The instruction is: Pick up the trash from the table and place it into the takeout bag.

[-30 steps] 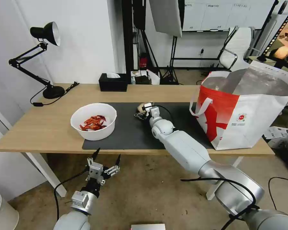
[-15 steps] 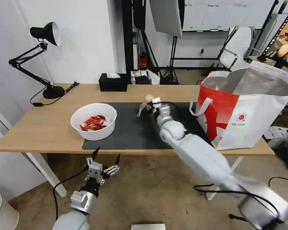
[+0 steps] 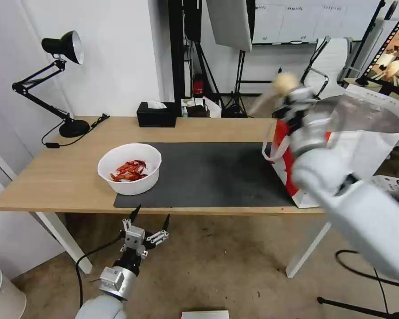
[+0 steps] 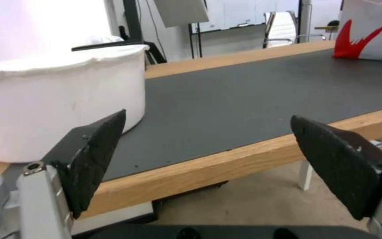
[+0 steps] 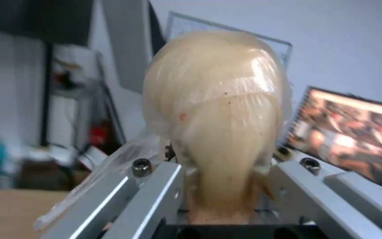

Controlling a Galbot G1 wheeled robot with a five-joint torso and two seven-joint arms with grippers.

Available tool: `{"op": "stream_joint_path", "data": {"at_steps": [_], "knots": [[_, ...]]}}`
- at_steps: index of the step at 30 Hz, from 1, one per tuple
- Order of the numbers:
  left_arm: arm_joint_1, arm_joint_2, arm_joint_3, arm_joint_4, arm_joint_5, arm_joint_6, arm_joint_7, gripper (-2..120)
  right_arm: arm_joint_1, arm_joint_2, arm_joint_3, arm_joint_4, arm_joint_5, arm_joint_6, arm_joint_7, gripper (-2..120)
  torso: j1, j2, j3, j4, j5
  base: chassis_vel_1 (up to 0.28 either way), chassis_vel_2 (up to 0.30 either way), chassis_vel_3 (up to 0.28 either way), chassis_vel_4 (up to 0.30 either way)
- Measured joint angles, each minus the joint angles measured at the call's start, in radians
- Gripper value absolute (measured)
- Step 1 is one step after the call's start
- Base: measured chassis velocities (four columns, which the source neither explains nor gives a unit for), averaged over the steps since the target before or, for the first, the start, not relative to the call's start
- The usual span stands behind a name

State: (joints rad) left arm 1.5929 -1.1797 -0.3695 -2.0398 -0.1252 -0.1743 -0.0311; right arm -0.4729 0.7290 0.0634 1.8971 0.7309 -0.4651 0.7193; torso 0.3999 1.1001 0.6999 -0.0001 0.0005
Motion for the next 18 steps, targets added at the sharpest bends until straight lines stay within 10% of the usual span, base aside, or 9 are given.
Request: {"op": "stream_joint_path", "data": {"at_steps": [18], "knots": [[0.001,0.009,-0.003,-0.013,-0.006,0.000,0.009,100,-0.031,-0.024,0.037,-0.011,0.045,-0.101,-0.018,70,0.000,0.000,0.000,0.0002,-0.0005,0.000,0.000,0.000,0.000]]}}
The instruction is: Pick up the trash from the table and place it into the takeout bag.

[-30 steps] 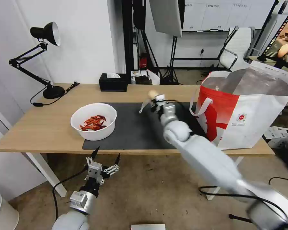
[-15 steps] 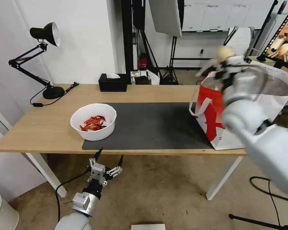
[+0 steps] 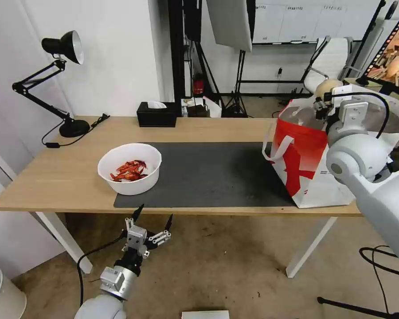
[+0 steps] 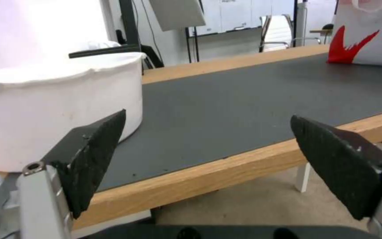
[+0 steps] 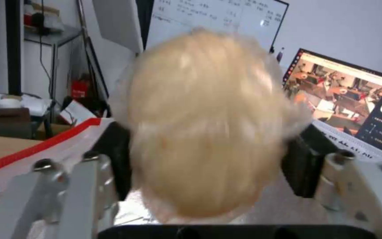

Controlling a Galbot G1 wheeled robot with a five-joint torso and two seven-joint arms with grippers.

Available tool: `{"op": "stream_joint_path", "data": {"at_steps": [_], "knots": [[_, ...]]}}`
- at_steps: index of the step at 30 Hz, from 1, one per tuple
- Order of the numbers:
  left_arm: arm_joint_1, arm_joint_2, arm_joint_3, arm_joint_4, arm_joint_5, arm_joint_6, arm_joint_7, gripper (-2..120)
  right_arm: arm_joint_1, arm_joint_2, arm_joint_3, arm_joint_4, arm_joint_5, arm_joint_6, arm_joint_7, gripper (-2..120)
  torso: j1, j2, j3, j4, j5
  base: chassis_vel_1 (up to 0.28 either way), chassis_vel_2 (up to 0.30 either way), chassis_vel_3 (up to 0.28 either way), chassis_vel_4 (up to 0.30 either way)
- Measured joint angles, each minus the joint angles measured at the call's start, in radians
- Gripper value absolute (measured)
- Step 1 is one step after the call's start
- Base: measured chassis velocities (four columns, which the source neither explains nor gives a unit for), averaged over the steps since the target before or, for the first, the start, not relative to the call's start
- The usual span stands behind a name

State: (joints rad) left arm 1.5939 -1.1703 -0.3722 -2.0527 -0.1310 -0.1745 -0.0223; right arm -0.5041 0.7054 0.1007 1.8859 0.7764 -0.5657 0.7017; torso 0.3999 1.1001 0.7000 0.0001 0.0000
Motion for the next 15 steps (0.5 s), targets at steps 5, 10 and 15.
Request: {"op": "stream_joint_path", "data": {"at_steps": [5,10,15], "knots": [[-0.003,0.002,0.000,0.000,-0.001,0.001,0.000,100,-0.001,0.001,-0.001,0.004,-0.002,0.002,0.001,84,0.000,0.000,0.000,-0.0001,0.0000,0.000,0.000,0.000,0.000],[-0.004,0.003,0.001,-0.001,-0.001,0.003,0.001,100,-0.017,0.001,0.004,0.011,-0.003,0.005,0.002,99,0.000,0.000,0.000,-0.0001,0.0000,0.000,0.000,0.000,0.000],[-0.003,0.004,0.001,-0.006,-0.001,0.004,0.001,100,-0.031,-0.003,0.018,0.025,0.000,0.009,0.001,100,0.000,0.000,0.000,-0.0001,0.0000,0.000,0.000,0.000,0.000]]}}
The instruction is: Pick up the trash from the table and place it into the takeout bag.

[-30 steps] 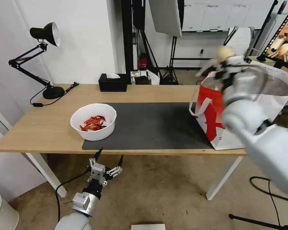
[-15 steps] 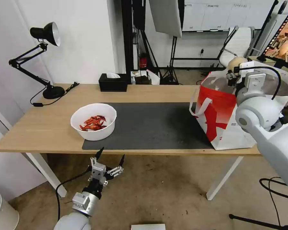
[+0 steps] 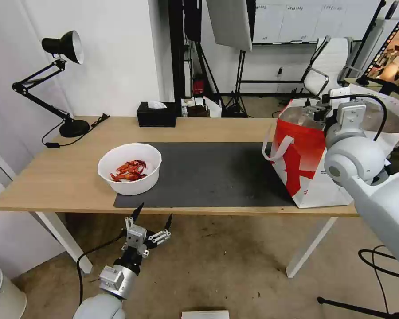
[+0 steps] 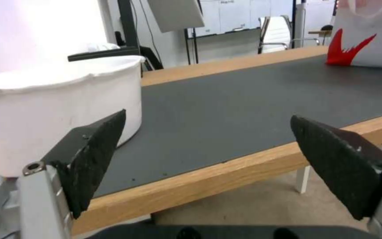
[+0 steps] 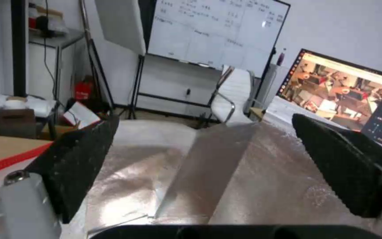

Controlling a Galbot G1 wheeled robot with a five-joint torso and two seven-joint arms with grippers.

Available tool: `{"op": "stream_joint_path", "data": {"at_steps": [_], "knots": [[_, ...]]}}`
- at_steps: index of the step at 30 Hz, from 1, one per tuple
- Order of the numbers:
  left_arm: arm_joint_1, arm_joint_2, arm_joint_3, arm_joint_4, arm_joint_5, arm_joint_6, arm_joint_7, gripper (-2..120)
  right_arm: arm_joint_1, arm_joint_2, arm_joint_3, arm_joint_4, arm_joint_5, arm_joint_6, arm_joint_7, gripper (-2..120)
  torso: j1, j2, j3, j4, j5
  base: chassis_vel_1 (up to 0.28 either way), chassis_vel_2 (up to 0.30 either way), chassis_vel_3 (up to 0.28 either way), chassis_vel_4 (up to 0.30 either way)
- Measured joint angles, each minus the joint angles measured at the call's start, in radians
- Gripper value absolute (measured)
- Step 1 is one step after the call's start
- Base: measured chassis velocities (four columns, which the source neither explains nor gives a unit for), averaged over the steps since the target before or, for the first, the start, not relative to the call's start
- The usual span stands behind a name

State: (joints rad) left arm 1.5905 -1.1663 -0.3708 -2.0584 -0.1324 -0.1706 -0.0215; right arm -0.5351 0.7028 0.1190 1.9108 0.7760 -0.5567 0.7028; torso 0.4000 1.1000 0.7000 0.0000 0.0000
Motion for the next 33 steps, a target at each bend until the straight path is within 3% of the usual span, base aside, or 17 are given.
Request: {"op": "stream_joint_path", "data": {"at_steps": [8,11,12,15,17,20,21,23,27,29,33], "knots": [[-0.002,0.000,-0.005,-0.007,-0.001,0.001,0.000,100,-0.077,-0.022,0.043,0.065,0.045,0.050,-0.005,100,0.000,0.000,0.000,0.0000,0.0000,0.000,0.000,0.000,0.000],[-0.003,-0.002,-0.011,-0.010,-0.003,0.001,-0.001,100,-0.163,-0.025,0.071,0.136,0.111,0.201,-0.073,100,0.000,0.000,0.000,-0.0001,0.0000,0.000,0.000,0.000,0.000],[-0.003,-0.002,-0.011,-0.010,-0.003,0.001,-0.001,100,-0.163,-0.025,0.071,0.136,0.111,0.201,-0.073,100,0.000,0.000,0.000,-0.0001,0.0000,0.000,0.000,0.000,0.000],[0.010,-0.013,-0.030,-0.021,-0.003,-0.002,-0.002,100,-0.286,-0.001,0.086,0.226,0.126,0.344,-0.203,100,0.000,0.000,0.000,0.0000,-0.0002,0.000,0.000,0.000,0.000],[0.017,-0.018,-0.039,-0.026,-0.003,-0.005,-0.002,100,-0.323,0.009,0.089,0.243,0.123,0.380,-0.243,100,0.000,0.000,0.000,0.0000,-0.0002,0.000,0.000,0.000,0.000],[0.031,-0.027,-0.056,-0.033,-0.003,-0.014,-0.003,100,-0.524,0.059,0.105,0.278,0.027,0.553,-0.443,100,0.000,0.000,0.000,0.0003,-0.0001,0.000,0.000,0.000,0.000],[0.031,-0.027,-0.056,-0.033,-0.003,-0.014,-0.003,100,-0.524,0.059,0.105,0.278,0.027,0.553,-0.443,100,0.000,0.000,0.000,0.0003,-0.0001,0.000,0.000,0.000,0.000],[0.035,-0.029,-0.061,-0.034,-0.003,-0.019,-0.003,100,-0.673,0.099,0.120,0.278,-0.064,0.650,-0.527,100,0.000,0.000,0.000,-0.0001,-0.0002,0.000,0.000,0.000,0.000],[0.040,-0.032,-0.064,-0.031,-0.002,-0.025,-0.003,100,-0.826,0.153,0.143,0.262,-0.157,0.735,-0.592,100,0.000,0.000,0.000,-0.0002,0.0000,0.000,0.000,0.000,0.000],[0.045,-0.035,-0.065,-0.024,-0.001,-0.031,-0.002,100,-0.970,0.219,0.159,0.205,-0.276,0.818,-0.641,100,0.000,0.000,0.000,-0.0002,0.0000,0.000,0.000,0.000,0.000],[0.046,-0.038,-0.063,-0.021,0.001,-0.032,-0.002,100,-1.023,0.245,0.161,0.172,-0.328,0.846,-0.647,100,0.000,0.000,0.000,-0.0003,-0.0001,0.000,0.000,0.000,0.000]]}}
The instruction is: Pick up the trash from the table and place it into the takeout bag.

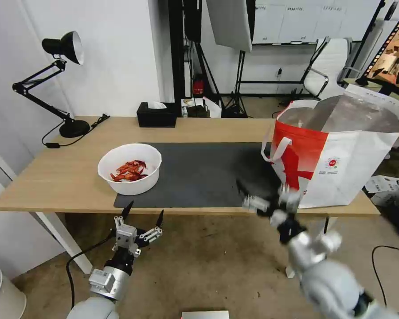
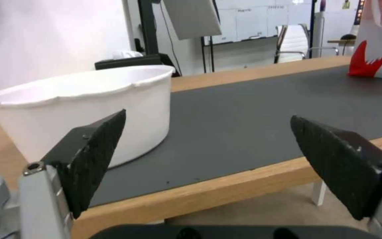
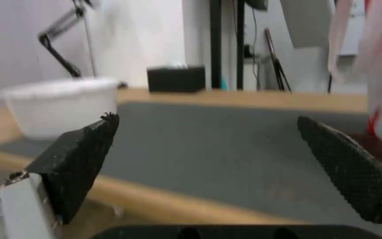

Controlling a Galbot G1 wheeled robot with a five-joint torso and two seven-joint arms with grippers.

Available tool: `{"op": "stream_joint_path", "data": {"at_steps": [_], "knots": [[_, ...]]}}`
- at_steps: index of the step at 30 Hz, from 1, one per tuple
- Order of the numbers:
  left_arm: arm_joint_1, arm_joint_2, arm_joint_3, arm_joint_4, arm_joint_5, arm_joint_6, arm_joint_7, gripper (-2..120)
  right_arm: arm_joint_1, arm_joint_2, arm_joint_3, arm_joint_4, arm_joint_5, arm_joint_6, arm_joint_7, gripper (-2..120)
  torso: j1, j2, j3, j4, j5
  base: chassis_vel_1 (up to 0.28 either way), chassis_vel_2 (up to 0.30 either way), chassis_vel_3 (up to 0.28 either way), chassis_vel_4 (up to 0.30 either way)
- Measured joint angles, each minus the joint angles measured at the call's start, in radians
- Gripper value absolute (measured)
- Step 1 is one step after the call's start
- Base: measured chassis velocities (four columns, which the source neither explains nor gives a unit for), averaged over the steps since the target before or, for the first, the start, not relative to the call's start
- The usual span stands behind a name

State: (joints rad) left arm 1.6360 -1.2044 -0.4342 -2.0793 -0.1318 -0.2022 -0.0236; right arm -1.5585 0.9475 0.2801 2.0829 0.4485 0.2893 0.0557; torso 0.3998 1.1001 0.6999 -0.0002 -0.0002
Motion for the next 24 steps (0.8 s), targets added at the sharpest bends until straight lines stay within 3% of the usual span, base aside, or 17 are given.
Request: {"op": "stream_joint_path", "data": {"at_steps": [3,19,22,23,24], "knots": [[0.002,-0.009,0.006,0.009,0.008,-0.001,0.001,100,-0.034,0.036,-0.015,-0.051,-0.070,0.026,0.019,100,0.000,0.000,0.000,0.0001,0.0001,0.000,0.000,0.000,0.000],[-0.029,0.014,-0.015,0.015,-0.025,0.018,-0.005,100,-0.021,0.044,-0.035,-0.056,-0.077,-0.006,0.042,100,0.000,0.000,0.000,0.0004,-0.0001,0.000,0.000,0.000,0.000],[-0.130,0.090,-0.056,-0.009,-0.182,0.108,-0.049,100,-0.020,0.043,-0.035,-0.056,-0.075,-0.007,0.043,100,0.000,0.000,0.000,0.0001,-0.0004,0.000,0.000,0.000,0.000],[-0.130,0.090,-0.056,-0.009,-0.182,0.108,-0.049,100,-0.020,0.043,-0.035,-0.056,-0.075,-0.007,0.043,100,0.000,0.000,0.000,0.0001,-0.0004,0.000,0.000,0.000,0.000],[-0.168,0.140,-0.077,-0.020,-0.267,0.152,-0.074,100,-0.019,0.043,-0.035,-0.056,-0.075,-0.008,0.043,100,0.000,0.000,0.000,0.0003,-0.0002,0.000,0.000,0.000,0.000]]}}
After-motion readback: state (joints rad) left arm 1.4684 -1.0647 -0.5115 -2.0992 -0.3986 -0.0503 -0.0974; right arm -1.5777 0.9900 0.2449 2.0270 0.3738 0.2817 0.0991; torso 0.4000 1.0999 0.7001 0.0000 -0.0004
